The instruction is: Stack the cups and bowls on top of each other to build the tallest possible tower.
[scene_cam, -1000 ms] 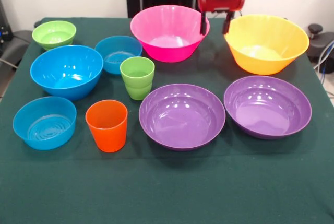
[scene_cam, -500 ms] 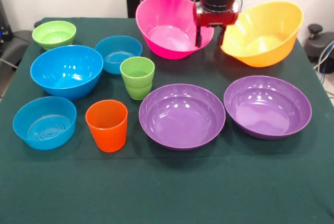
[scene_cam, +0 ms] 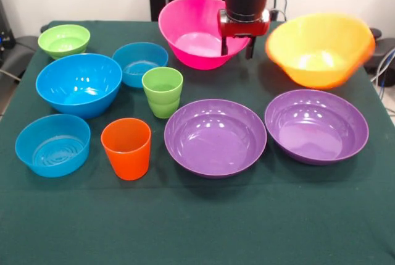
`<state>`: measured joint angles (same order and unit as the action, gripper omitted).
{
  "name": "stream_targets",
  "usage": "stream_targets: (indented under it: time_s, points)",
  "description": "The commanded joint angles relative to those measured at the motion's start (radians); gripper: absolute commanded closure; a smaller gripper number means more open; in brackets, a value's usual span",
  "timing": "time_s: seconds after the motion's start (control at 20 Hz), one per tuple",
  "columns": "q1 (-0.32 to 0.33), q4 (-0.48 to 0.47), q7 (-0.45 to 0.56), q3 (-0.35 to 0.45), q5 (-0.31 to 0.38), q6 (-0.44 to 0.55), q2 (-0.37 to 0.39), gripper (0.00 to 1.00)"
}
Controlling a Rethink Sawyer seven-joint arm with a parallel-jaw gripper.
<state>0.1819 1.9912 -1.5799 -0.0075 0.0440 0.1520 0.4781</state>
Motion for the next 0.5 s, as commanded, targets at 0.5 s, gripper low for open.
stream_targets:
  time_s: [0.5]
  points:
    - [0.002,-0.033,-0.106,0.096,-0.022,0.198,0.091,0.0]
